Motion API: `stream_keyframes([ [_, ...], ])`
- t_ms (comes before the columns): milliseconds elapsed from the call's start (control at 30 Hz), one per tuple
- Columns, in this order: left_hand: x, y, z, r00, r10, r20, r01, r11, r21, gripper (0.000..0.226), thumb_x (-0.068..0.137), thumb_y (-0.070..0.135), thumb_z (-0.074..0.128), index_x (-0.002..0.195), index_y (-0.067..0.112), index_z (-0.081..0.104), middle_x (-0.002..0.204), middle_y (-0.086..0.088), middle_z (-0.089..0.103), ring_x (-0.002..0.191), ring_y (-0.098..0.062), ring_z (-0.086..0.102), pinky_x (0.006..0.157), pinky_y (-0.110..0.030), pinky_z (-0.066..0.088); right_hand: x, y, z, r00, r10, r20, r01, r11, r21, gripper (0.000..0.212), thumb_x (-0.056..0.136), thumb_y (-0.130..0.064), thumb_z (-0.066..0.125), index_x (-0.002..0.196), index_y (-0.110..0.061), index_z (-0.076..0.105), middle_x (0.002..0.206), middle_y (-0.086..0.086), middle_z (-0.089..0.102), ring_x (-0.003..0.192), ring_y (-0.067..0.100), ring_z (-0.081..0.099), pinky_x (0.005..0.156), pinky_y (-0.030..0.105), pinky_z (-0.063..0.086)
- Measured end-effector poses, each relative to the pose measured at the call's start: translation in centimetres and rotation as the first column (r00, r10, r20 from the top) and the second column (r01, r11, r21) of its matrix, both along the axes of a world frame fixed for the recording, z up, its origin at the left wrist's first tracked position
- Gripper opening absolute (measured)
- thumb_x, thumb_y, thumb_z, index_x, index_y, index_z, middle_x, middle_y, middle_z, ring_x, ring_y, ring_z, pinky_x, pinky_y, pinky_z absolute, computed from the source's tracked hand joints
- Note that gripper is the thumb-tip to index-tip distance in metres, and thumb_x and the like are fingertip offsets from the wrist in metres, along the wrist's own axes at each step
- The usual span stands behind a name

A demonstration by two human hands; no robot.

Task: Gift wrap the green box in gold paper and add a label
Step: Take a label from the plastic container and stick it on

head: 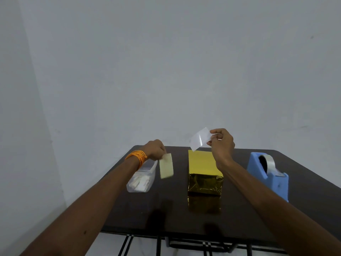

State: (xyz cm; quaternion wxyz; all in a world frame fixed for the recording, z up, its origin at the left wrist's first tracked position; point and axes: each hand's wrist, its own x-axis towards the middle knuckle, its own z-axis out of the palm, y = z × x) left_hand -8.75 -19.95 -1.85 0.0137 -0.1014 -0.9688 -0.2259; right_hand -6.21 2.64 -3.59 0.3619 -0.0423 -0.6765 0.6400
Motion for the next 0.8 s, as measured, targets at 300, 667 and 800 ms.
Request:
stream_keyframes([
  [300,-3.7,2.8,-0.9,0.955,-0.149,0.255,0.237,0.902,-0.361,0.030,0.091,-0.001,0.056,0.118,0.005,0.068,0.106,-0.010,0.065,0.093,-0.021,0.059,0.068,-0.024,0.049,-0.8,0.8,-1.3,0.998,0.050,0.026,-0.052,0.996,0.067,0.021,0.100,-0.002,0.052,0.103,-0.019,0.064,0.110,0.005,0.064,0.094,0.023,0.069,0.061,0.017,0.052],
  [667,-6.9,3.4,-5.3,0.992,-0.125,-0.028,0.103,0.907,-0.408,0.029,0.086,0.013,0.061,0.113,0.015,0.072,0.118,-0.012,0.068,0.106,-0.030,0.063,0.090,-0.039,0.054,-2.4,1.6,-2.8,0.992,0.117,0.045,-0.121,0.989,0.084,0.021,0.097,0.001,0.056,0.111,-0.013,0.064,0.112,0.009,0.063,0.101,0.022,0.065,0.068,0.019,0.059],
  [800,-6.2,2.7,-3.8,0.975,-0.085,-0.204,0.059,0.990,-0.129,0.021,0.092,0.016,0.057,0.103,0.009,0.074,0.108,-0.012,0.071,0.100,-0.029,0.065,0.086,-0.037,0.054,-2.8,1.3,-2.8,0.989,0.142,0.027,-0.144,0.982,0.121,0.019,0.097,-0.004,0.059,0.108,-0.018,0.066,0.106,0.003,0.066,0.101,0.019,0.064,0.076,0.028,0.059],
])
